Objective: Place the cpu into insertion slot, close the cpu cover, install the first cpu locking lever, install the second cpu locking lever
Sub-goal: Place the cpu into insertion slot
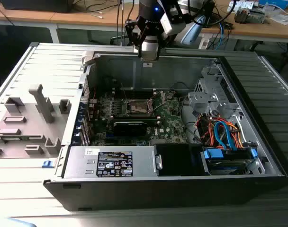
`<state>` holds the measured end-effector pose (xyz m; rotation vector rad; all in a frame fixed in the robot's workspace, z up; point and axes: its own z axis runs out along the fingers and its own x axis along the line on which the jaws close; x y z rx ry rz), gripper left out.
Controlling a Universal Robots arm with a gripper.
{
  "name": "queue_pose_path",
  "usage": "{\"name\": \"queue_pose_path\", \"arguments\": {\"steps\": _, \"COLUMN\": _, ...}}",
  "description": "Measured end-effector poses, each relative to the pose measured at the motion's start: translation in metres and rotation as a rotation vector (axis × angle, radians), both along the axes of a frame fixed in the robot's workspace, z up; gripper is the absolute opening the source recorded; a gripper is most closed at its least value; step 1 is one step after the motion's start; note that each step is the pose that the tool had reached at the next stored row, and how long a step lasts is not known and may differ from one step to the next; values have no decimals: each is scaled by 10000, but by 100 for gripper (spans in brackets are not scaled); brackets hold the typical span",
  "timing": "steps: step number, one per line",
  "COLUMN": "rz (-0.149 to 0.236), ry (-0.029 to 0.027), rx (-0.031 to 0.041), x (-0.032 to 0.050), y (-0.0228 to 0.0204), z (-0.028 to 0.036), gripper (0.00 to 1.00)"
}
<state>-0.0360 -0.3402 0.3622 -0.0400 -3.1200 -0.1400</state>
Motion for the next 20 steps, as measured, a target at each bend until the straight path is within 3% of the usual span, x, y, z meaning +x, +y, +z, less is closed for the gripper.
{"name": "queue_pose_path", "arguments": {"steps": 1, "rz": 1, "ry": -1, "rx": 0, "x": 0, "y": 0, "z": 0, "gripper": 55}}
{"name": "queue_pose_path", "arguments": {"steps": 3, "rz": 0, "ry": 0, "rx": -127, "x": -3, "y": 0, "z": -49, "gripper": 55}}
{"name": "queue_pose_path", "arguments": {"steps": 7, "rz": 0, "ry": 0, "rx": -133, "x": -3, "y": 0, "z": -53, "gripper": 55}}
{"name": "queue_pose_path", "arguments": {"steps": 9, "rz": -2, "ry": 0, "rx": -177, "x": -3, "y": -4, "z": -90, "gripper": 55}}
{"name": "queue_pose_path", "arguments": {"steps": 20, "rz": 1, "ry": 0, "rx": -185, "x": -3, "y": -13, "z": -101, "gripper": 55}}
